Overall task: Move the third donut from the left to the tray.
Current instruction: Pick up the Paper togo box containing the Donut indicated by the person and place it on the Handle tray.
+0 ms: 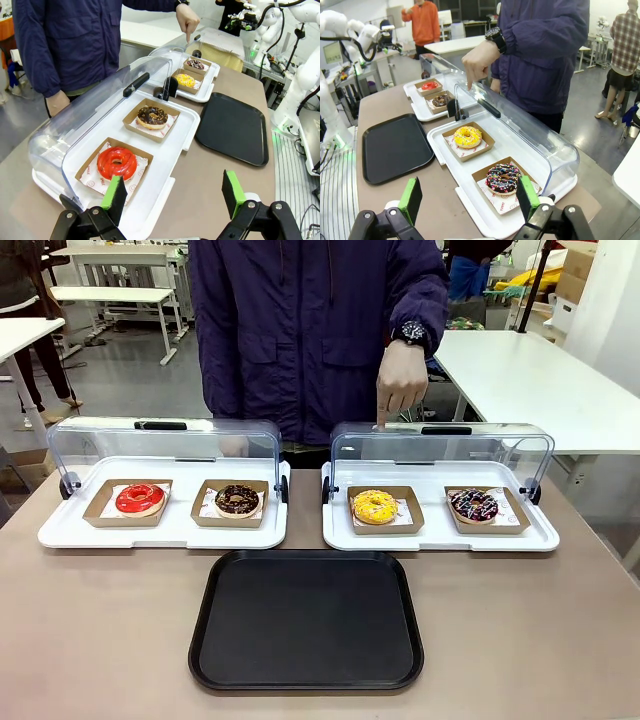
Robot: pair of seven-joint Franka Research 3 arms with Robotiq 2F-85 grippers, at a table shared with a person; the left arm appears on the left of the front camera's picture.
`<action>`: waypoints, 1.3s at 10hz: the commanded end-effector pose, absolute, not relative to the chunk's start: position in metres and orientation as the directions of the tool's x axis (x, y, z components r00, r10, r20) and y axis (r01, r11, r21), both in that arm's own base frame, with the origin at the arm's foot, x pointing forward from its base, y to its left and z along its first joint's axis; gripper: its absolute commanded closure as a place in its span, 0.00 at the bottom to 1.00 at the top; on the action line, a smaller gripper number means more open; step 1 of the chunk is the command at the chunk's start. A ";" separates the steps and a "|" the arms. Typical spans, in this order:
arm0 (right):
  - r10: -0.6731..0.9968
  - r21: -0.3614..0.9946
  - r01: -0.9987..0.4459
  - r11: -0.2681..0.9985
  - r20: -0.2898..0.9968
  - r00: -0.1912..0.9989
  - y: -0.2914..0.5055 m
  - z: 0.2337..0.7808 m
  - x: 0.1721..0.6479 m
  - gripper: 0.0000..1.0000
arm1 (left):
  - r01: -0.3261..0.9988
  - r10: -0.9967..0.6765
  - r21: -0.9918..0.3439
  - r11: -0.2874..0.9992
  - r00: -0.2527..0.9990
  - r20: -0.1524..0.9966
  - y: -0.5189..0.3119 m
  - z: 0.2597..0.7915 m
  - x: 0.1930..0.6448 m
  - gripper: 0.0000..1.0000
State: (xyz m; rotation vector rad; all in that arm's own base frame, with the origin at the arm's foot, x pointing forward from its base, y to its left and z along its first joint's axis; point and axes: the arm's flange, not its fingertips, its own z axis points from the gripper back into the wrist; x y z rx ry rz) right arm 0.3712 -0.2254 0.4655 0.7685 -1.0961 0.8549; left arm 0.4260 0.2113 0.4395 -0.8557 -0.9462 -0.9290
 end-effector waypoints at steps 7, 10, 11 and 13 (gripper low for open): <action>0.186 0.099 -0.880 0.464 0.961 0.206 -0.225 0.466 0.372 0.00 | 0.914 -0.266 -0.195 0.355 0.299 0.916 0.211 0.443 0.426 0.00; 0.186 0.099 -0.880 0.464 0.961 0.206 -0.225 0.466 0.372 0.00 | 0.914 -0.266 -0.195 0.355 0.299 0.916 0.211 0.443 0.426 0.00; 0.186 0.099 -0.880 0.464 0.961 0.206 -0.225 0.466 0.372 0.00 | 0.914 -0.266 -0.195 0.355 0.299 0.916 0.211 0.443 0.426 0.00; 0.186 0.099 -0.880 0.464 0.961 0.206 -0.225 0.466 0.372 0.00 | 0.914 -0.266 -0.195 0.355 0.299 0.916 0.211 0.443 0.426 0.00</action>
